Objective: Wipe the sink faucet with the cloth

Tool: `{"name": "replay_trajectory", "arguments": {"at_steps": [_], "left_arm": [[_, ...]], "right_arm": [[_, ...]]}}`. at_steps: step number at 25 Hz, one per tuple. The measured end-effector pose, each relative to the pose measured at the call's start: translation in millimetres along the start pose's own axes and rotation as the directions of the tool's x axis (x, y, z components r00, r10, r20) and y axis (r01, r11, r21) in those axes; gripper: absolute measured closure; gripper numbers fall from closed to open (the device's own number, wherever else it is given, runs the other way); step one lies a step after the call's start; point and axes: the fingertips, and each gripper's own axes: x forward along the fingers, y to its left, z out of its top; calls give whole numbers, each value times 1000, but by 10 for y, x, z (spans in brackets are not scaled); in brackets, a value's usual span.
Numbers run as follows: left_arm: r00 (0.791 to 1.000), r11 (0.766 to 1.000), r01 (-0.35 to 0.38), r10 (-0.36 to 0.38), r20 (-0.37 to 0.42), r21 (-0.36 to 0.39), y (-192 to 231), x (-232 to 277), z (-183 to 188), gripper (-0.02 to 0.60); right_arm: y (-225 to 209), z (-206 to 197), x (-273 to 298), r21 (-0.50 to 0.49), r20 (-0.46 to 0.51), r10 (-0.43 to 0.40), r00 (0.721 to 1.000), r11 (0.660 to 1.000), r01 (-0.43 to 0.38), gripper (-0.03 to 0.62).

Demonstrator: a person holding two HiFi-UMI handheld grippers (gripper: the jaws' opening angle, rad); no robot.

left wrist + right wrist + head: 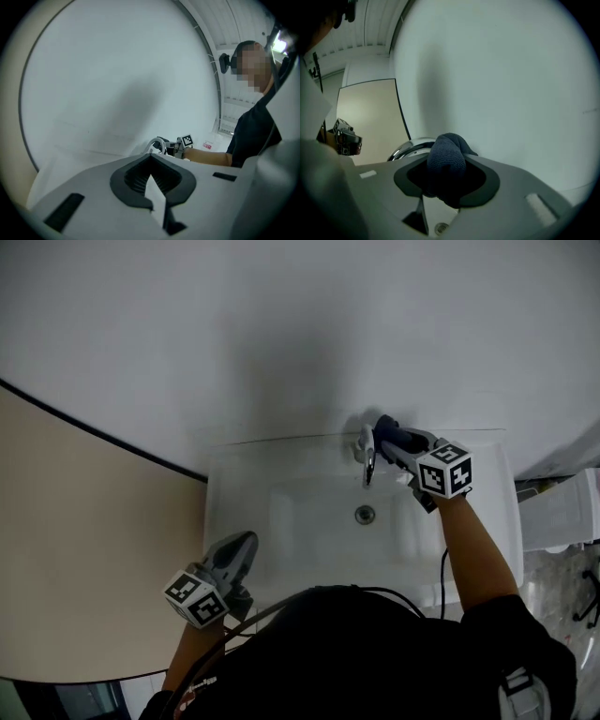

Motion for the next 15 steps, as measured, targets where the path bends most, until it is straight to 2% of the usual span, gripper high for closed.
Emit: {"name": "replay_trajectory", "arguments": {"at_steps": [4,7,9,15], "left_arm": [[998,998,-65,64,-23,-15,-159,156,-27,589],[996,997,-73,73,-55,-9,-198,206,-65,589],[994,997,-77,77,-77,-8,-179,234,-97,589],[989,997,-72,70,-128,-8,-144,260,-161,589]], "right_arm": [[-82,156,-15,93,62,130,990,986,-136,451],[-101,121,114,133,43,179,983,974,-183,451],[-142,16,246,126,-11,168,986,978,-165,451],[-276,-410,529,52,-189,45,981,998,-36,451]]}}
